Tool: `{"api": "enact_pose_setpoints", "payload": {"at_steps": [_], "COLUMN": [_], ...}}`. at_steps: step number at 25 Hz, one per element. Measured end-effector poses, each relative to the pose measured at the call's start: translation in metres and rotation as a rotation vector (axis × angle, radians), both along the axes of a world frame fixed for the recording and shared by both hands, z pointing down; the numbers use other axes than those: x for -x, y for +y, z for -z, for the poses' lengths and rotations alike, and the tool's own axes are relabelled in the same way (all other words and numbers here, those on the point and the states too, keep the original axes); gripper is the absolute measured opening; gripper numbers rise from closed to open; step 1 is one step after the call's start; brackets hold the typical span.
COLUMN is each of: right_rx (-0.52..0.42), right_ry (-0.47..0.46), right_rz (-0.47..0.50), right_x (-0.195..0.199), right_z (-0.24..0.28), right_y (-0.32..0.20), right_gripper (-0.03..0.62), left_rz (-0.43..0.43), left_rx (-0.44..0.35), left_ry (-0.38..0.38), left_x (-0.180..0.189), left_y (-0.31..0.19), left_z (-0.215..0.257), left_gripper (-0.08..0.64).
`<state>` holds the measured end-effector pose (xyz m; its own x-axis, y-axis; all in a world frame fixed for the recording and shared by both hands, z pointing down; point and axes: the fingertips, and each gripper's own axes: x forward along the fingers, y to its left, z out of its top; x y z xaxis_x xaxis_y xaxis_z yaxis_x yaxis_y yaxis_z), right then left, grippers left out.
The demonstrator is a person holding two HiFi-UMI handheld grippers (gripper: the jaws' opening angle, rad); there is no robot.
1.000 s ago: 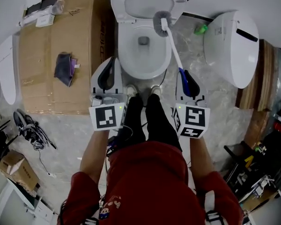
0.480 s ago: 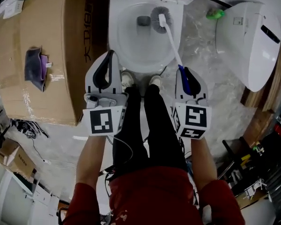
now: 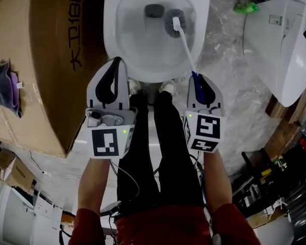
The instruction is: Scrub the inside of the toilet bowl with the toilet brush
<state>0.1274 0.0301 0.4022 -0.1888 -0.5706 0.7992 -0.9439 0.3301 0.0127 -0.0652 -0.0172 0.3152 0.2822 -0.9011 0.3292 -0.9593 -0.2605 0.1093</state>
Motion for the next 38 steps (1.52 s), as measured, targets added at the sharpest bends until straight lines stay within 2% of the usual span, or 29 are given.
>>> {"api": "enact_pose_setpoints", "payload": {"at_steps": [7,20,27,38], "right_rx": [0.064,0.015,-0.022,-0.046], "right_ry": [0.072,0.123,0.118,0.090], "right_rz": [-0.003,-0.020,-0.037,-0.044], "right_x": [-0.010,-0.005,0.002,0.037], "right_z": [-0.023,-0.025,-0.024,-0.028], "right_y": [0.009,-0.019,-0.048,-0.073], "right_gripper": [0.061,0.061,0.061,0.061], "left_rz": [-0.005,-0.007,0.010,0.027], "left_rx": [0.025,0.047,0.041,0.049], "left_ry": [0.002,0.005,0.019,0.026], "left_x": [-0.004,0.011,0.021,0.042], "left_y": [0.001,0.002,-0.001,-0.004], "left_z": [-0.025,-0.033,-0.031,-0.030], "left_gripper": [0.011,0.011,0.011,0.011]}}
